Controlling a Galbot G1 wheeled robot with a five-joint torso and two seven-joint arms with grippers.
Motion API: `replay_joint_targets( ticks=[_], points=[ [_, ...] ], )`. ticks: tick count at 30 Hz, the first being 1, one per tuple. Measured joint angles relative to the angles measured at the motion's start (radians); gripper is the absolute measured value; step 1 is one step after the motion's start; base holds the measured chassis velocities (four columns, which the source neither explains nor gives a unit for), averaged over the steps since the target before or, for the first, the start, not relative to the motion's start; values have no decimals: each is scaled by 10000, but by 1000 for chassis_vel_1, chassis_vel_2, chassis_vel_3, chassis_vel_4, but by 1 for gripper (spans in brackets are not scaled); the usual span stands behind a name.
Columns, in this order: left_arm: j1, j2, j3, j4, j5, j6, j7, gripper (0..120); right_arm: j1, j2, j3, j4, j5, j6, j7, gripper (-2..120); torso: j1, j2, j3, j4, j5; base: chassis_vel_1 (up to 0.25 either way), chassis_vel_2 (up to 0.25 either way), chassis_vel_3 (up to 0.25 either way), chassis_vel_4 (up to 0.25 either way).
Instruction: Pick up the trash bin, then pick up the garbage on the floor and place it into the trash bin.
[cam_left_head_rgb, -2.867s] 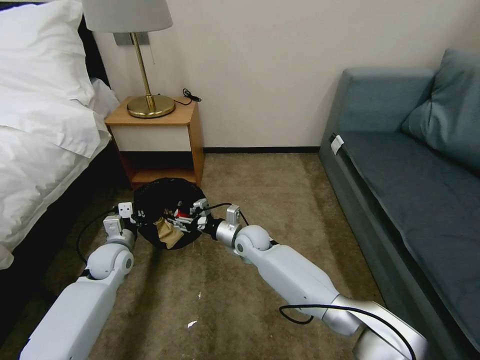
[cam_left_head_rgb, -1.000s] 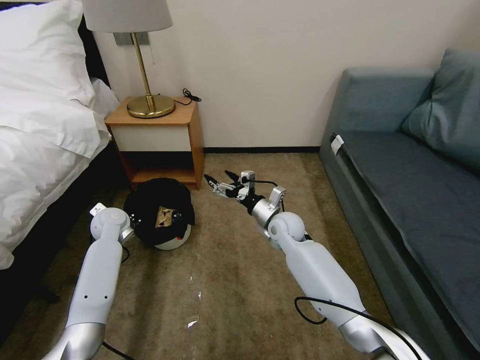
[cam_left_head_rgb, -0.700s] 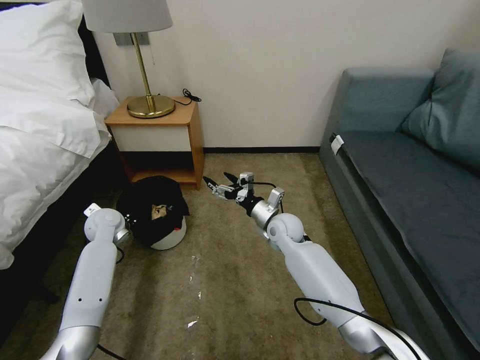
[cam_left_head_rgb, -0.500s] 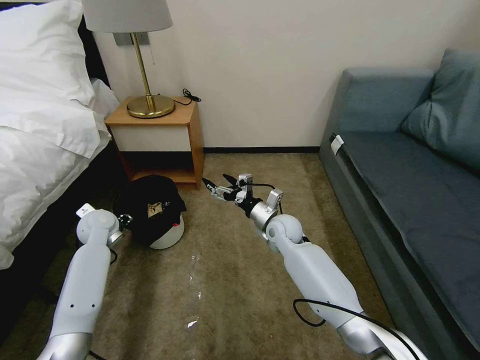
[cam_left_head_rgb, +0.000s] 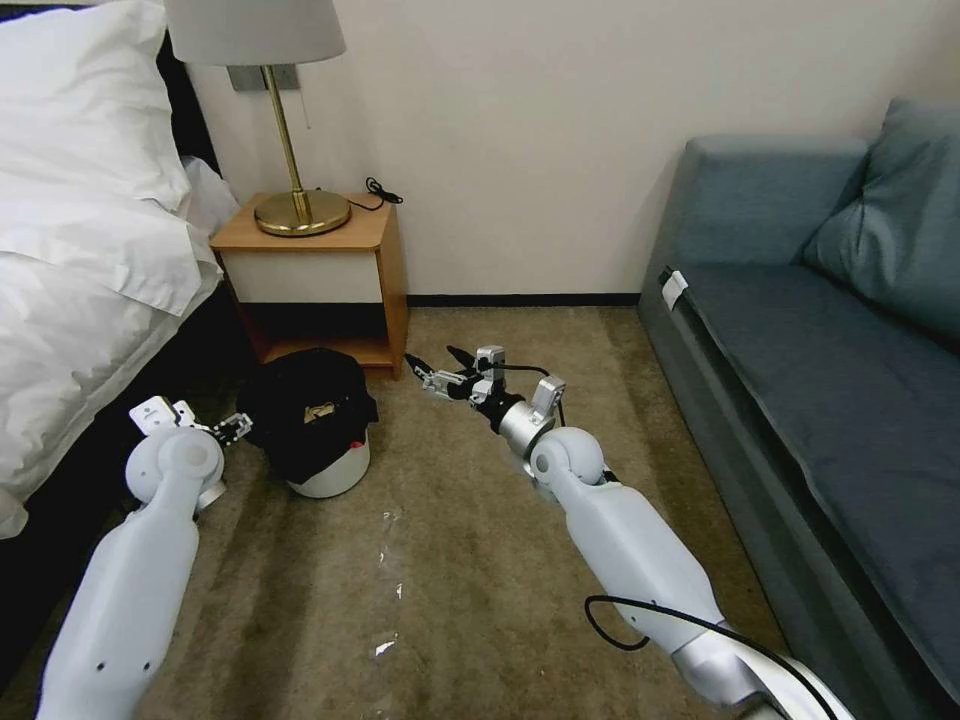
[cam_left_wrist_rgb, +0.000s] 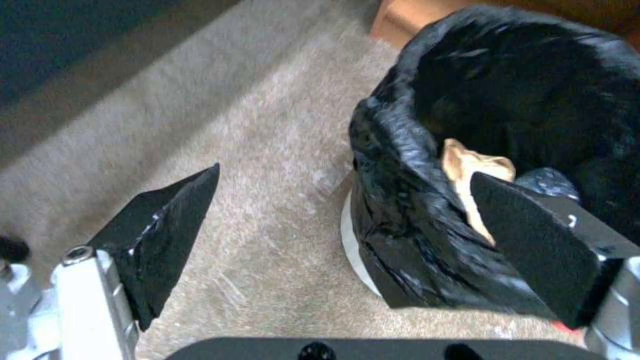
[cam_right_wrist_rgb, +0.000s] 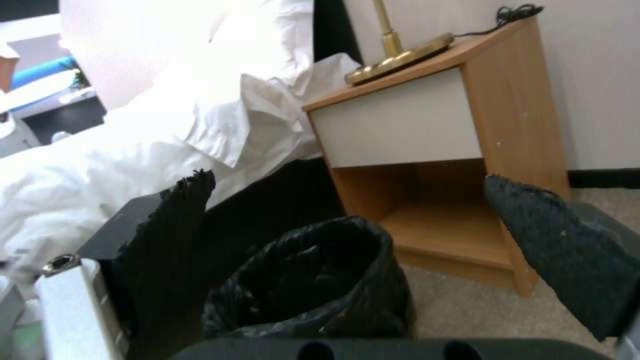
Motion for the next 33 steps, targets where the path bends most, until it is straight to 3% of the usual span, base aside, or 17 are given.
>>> replay_joint_targets(
  ticks=[1,3,4,5,6,7,8,9,10,12,13,14,16,22,27,33],
  points=[
    [358,257,-84,-508,479,27,231,100,0,41,59,-37,-89,66,98,100,-1,0,0,0,0,0,0,0,0],
    [926,686,-309,-1145,1784,-147,1272,100,-9,116,255,-47,-161,130,318,100,0,0,0,3,0,0,0,0,0],
    [926,686,-309,-1145,1784,-147,1272,100,-9,116,255,-47,-161,130,318,100,0,0,0,3,0,0,0,0,0],
    [1269,1028,-522,-1487,2613,-504,2376,100,-33,163,442,-42,-171,180,581,100,-1,0,0,7,2,0,0,0,0],
    [1396,1231,-607,-1594,2985,-834,2965,100,-41,177,549,-23,-173,187,727,100,0,0,0,6,2,0,0,0,0],
    [1396,1231,-607,-1594,2985,-834,2965,100,-41,177,549,-23,-173,187,727,100,0,0,0,6,2,0,0,0,0],
    [1537,1599,-733,-1711,3408,-1376,3807,100,-51,186,775,60,-159,188,1100,100,0,0,0,4,0,0,0,0,0],
    [1591,1929,-815,-1791,3515,-1884,4383,100,-56,176,924,126,-88,185,1445,100,0,0,0,1,2,0,0,0,0],
    [1591,1929,-815,-1791,3515,-1884,4383,100,-56,176,924,126,-88,185,1445,100,0,0,0,1,2,0,0,0,0],
    [1635,2490,-918,-1783,3445,-2734,5301,100,-68,59,1156,308,144,-54,2233,100,0,0,1,0,2,0,0,0,0],
    [1635,2490,-918,-1783,3445,-2734,5301,100,-68,59,1156,308,144,-54,2233,100,0,0,1,0,2,0,0,0,0],
    [1663,2887,-940,-1679,3171,-3198,5983,100,-80,-81,1253,444,287,-267,2849,100,0,0,1,1,3,0,0,0,0],
    [1734,3388,-776,-1489,2789,-3689,6758,100,-110,-293,1357,665,613,-654,3750,100,0,0,1,-1,2,0,0,0,0],
    [1883,4079,-256,-1332,2418,-4205,7781,100,-224,-564,1498,1011,1085,-1027,4795,100,0,0,1,-1,4,0,0,0,0],
    [1938,4279,60,-1434,2369,-4245,7869,100,-311,-524,1521,1172,1305,-1215,5189,100,0,0,1,1,1,0,0,0,0],
    [2019,4258,99,-1661,2333,-4110,7657,100,-403,-412,1445,1156,1287,-1291,5372,100,0,0,1,2,2,0,0,0,0]
  ],
)
